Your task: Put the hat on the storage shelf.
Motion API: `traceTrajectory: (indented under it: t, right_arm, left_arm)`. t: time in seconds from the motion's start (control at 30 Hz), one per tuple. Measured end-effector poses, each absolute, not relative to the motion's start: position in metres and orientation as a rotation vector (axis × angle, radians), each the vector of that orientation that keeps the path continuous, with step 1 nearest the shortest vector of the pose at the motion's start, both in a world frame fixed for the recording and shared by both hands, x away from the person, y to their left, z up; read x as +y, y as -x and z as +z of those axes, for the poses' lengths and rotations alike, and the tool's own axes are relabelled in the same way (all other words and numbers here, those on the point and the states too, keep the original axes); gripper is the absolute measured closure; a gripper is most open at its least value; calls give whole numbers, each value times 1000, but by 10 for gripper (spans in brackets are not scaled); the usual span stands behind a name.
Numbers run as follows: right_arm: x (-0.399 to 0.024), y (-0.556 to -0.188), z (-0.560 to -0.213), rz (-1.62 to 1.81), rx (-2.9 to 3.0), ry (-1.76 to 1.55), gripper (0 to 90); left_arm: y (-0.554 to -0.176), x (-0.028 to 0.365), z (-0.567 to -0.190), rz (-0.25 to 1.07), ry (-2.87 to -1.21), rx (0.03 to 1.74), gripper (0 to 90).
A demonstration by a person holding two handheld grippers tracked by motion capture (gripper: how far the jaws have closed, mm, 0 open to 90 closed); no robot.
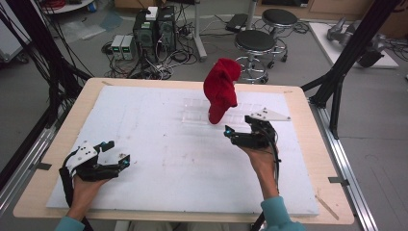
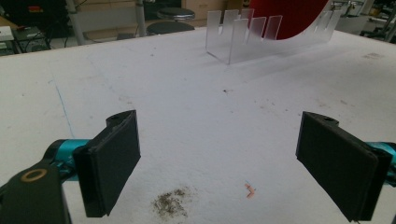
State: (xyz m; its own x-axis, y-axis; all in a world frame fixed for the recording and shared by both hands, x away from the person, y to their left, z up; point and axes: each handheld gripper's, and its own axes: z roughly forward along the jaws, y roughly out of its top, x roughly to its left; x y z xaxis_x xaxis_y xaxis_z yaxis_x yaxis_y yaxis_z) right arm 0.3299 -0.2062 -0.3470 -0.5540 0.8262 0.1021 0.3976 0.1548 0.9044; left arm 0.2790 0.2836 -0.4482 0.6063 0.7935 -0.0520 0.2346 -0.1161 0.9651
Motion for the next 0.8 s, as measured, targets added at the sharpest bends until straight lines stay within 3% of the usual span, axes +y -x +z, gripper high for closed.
traceTrajectory:
  t: [0.13, 0.3, 0.57, 0.8]
  right_arm:
    - [-219, -302, -342, 1426, 2023, -1041, 122]
    - [-246, -273, -361, 1487, 1968, -922, 113]
    - [-267, -262, -422, 1524, 1851, -1035, 113]
    - [-266, -263, -433, 1469, 1854, -1079, 113]
  left_arm:
    - [-277, 285, -448, 602, -1645, 856, 140]
    - [-276, 285, -449, 615, -1638, 850, 139]
    - [-269, 282, -449, 682, -1615, 824, 142]
    - [-267, 284, -450, 703, -1584, 816, 145]
